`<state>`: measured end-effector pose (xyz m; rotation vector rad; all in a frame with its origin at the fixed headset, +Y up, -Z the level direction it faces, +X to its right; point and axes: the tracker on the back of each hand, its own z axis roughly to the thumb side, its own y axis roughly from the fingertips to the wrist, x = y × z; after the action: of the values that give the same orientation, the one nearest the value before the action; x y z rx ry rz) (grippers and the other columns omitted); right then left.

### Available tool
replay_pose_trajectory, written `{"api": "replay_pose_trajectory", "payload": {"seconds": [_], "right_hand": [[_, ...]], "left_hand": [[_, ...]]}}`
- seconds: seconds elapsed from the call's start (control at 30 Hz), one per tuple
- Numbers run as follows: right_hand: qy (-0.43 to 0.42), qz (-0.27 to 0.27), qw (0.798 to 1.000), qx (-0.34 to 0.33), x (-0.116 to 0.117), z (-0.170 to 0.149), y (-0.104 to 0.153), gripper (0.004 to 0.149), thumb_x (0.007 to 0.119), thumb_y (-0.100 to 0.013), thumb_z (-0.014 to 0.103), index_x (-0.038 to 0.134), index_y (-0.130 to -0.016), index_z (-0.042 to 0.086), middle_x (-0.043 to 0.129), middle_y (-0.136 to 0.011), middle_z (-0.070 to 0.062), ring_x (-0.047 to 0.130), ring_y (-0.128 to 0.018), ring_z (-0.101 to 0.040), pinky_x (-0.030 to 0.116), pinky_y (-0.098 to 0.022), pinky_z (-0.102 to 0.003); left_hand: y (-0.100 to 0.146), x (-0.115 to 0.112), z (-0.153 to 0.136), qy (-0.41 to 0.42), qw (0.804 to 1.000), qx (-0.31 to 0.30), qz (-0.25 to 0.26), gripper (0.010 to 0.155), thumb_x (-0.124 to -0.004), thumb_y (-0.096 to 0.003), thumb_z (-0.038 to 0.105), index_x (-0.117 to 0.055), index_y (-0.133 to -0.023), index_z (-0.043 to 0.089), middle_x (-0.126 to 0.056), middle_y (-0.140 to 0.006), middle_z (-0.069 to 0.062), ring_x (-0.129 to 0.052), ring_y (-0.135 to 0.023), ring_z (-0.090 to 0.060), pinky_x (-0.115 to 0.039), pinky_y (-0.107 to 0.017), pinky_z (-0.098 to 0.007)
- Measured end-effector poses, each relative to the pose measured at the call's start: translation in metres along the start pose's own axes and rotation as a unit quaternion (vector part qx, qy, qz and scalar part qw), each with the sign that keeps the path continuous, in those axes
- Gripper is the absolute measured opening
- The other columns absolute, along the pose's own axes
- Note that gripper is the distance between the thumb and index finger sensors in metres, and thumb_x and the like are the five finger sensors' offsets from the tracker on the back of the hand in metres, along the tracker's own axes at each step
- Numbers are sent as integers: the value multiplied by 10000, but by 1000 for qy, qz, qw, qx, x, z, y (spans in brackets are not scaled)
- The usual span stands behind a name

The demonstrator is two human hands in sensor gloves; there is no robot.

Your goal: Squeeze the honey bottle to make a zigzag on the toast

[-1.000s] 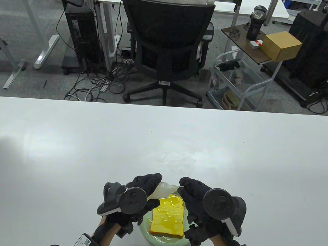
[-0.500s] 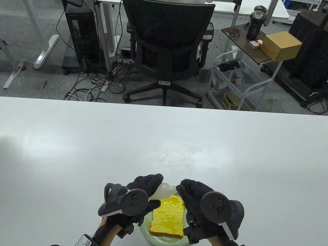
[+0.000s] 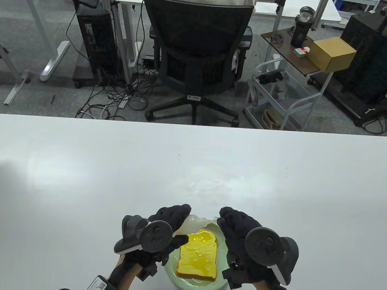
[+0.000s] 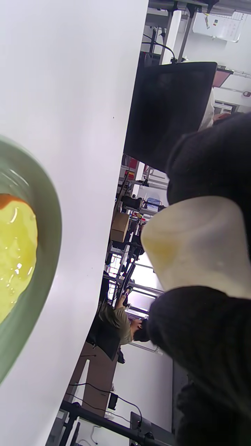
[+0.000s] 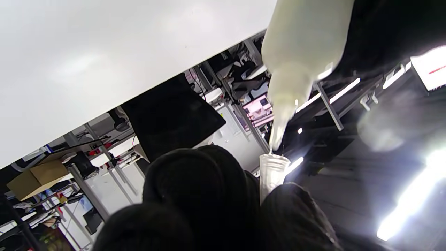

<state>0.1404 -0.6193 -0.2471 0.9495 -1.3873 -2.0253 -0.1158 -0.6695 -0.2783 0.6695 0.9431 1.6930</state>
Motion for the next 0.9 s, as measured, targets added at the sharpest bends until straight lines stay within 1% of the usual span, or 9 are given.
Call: {"api": "replay_pose_trajectory", "payload": {"seconds": [0.13,0.27,0.33,0.4,0.47,0.6,0.73,0.9], "right_hand": [[-3,-9,1000,24,-11,-13,-3,415,846,-444,320,899,-824,164,1015,-690,-117,995,-521,-309,866,-319,-351],[76,-19,995,63,-15,-38,-5,414,860,-441,306,900,-833,179,1007,-718,-120,989,-550,-316,866,-337,-356],[116,13,989,95,-10,-58,-5,417,869,-440,290,896,-842,183,1002,-734,-124,985,-566,-319,865,-347,-358],[145,36,982,114,-3,-72,-5,413,877,-439,271,903,-842,185,1007,-740,-132,991,-568,-324,871,-346,-361],[187,68,970,141,7,-90,-2,412,880,-438,257,904,-844,189,1005,-755,-131,992,-585,-325,881,-362,-361],[218,98,956,169,22,-114,3,415,878,-437,243,905,-847,182,1005,-763,-132,994,-595,-326,887,-369,-362],[257,135,939,186,39,-128,6,421,864,-443,223,897,-860,176,998,-785,-138,989,-618,-334,889,-384,-368],[273,143,933,187,48,-132,6,420,881,-424,232,921,-838,174,1029,-746,-129,1016,-578,-315,908,-355,-353]], "left_hand": [[1,2,-1,4,1000,2,6,857,-964,-381,474,-600,-1097,175,-736,-1016,-68,-901,-878,-343,-886,-618,-406],[2,4,-1,4,1000,5,8,858,-963,-382,474,-599,-1098,174,-736,-1017,-70,-900,-879,-344,-885,-619,-408],[2,5,-2,7,1000,5,11,857,-963,-383,475,-598,-1098,175,-736,-1017,-69,-901,-878,-345,-884,-620,-408],[2,5,-1,9,1000,4,11,858,-963,-383,475,-598,-1099,172,-736,-1017,-71,-898,-880,-345,-883,-620,-409],[1,4,-1,9,1000,2,10,857,-962,-383,476,-598,-1099,175,-735,-1017,-70,-898,-881,-344,-884,-620,-408],[1,2,0,6,1000,1,4,857,-962,-384,476,-597,-1099,174,-735,-1017,-69,-900,-879,-346,-883,-620,-409],[0,1,0,4,1000,3,0,858,-962,-384,476,-598,-1099,173,-735,-1018,-71,-898,-881,-345,-884,-619,-409],[1,2,0,2,1000,4,-1,858,-961,-385,476,-596,-1100,174,-735,-1018,-72,-898,-881,-345,-884,-619,-409]]}}
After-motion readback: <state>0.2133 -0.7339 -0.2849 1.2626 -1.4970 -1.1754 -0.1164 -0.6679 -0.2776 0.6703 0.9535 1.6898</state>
